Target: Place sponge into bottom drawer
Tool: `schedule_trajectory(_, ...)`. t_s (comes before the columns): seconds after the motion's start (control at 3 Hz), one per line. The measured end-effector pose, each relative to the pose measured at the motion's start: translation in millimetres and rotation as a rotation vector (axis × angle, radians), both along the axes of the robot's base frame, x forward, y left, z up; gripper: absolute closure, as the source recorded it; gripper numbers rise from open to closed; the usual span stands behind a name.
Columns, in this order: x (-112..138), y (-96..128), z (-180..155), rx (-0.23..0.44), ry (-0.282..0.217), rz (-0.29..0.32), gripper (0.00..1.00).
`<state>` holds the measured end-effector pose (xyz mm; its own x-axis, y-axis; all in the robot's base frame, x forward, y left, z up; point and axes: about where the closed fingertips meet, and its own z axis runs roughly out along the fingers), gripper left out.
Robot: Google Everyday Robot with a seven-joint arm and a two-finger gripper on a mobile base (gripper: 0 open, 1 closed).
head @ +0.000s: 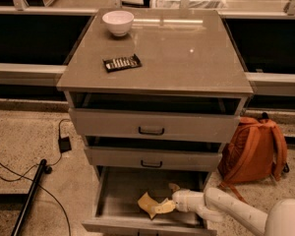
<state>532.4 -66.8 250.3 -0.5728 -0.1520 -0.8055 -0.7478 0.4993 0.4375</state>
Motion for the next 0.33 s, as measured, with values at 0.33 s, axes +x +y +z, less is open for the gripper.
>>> schedule_trajectory(0.33,0.0,0.0,0.0,0.0,0.0,0.0,0.0)
